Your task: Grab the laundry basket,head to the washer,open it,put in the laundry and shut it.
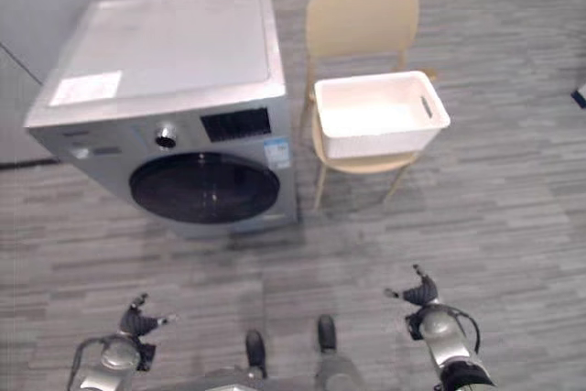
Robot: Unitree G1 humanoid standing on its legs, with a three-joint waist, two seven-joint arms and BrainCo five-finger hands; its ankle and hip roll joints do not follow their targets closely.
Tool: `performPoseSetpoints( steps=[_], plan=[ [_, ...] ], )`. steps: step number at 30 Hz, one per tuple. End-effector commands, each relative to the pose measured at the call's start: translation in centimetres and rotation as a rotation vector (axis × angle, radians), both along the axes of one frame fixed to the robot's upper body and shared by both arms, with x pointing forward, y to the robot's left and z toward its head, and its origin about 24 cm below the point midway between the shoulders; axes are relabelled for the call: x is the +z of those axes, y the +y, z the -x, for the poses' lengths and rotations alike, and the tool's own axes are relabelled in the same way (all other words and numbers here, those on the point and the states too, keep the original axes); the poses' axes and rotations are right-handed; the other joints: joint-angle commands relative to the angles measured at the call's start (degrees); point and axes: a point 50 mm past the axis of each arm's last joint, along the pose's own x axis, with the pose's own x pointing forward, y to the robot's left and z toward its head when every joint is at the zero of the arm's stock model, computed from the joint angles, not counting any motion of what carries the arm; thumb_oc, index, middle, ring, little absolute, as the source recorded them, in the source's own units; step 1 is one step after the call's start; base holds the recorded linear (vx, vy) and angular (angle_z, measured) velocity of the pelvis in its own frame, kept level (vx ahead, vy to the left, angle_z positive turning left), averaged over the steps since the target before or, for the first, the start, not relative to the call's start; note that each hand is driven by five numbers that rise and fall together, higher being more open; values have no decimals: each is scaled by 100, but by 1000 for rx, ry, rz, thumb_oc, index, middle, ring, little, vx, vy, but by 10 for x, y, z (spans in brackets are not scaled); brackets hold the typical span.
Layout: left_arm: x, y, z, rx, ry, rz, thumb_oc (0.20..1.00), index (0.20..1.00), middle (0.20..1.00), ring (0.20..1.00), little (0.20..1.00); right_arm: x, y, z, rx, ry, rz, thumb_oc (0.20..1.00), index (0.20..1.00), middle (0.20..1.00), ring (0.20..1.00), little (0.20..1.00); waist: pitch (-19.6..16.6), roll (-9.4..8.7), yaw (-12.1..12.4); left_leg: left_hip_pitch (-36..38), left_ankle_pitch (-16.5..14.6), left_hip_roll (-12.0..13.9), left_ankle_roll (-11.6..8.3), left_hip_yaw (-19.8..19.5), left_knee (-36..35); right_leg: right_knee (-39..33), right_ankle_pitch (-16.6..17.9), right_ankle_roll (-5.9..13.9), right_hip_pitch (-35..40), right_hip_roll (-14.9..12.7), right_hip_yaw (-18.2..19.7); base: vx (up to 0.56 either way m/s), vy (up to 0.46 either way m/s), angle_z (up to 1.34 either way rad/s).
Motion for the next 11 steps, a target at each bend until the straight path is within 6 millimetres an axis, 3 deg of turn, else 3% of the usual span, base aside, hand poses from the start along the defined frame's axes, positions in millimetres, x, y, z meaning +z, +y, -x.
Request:
performPoseSetpoints(
  steps=[1,7,11],
  plan=[
    [8,19,-14,68,-35,-10,1000,1000,1000,1000,1000,-7,-4,12,-18,53,17,1000,1000,1000,1000,1000,-90,-398,-2,-68,-185,-191,-65,-223,120,433,-967,276,198,-214,-164,12,-63,22],
    [0,17,0,130,1,39,1000,1000,1000,1000,1000,-24,-1,32,-78,143,-21,1000,1000,1000,1000,1000,-178,-419,58,26,-158,-182,-88,-287,75,394,-1001,268,339,-195,-264,-3,-39,14],
    [1,11,-5,92,-6,39,1000,1000,1000,1000,1000,-32,7,38,-95,186,-48,1000,1000,1000,1000,1000,-208,-426,98,118,-137,-165,-106,-341,44,406,-1027,254,437,-170,-346,-10,-41,8]
  ],
)
